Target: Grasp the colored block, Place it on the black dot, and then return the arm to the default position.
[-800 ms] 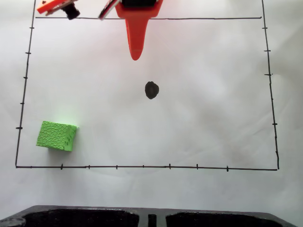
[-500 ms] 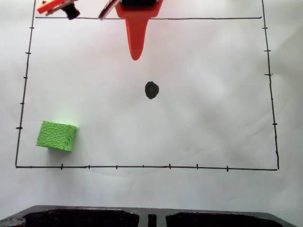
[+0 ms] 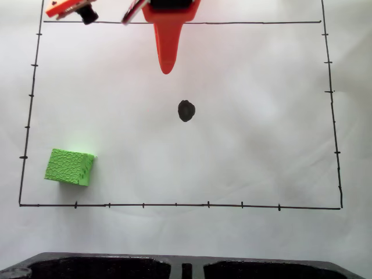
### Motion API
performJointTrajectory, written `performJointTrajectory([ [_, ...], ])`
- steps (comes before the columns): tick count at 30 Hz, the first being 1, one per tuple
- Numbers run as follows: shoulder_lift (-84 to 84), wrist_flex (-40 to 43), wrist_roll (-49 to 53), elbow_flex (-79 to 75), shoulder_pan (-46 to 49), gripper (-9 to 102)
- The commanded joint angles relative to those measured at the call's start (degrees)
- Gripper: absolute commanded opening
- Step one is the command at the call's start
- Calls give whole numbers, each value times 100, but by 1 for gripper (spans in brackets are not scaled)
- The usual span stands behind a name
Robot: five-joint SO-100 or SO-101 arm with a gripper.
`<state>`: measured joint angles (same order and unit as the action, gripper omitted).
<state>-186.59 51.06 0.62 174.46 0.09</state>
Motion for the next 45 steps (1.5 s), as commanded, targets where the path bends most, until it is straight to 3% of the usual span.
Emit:
performJointTrajectory([
  [1, -79, 9, 53, -18, -44, 0],
  [9, 308, 149, -123, -272, 26, 0],
  [28, 4764, -193, -88, -4025, 1301, 1],
  [39, 6258, -809, 132, -4992, 2118, 5],
  [45, 6838, -677, 255, -5581, 2188, 11],
])
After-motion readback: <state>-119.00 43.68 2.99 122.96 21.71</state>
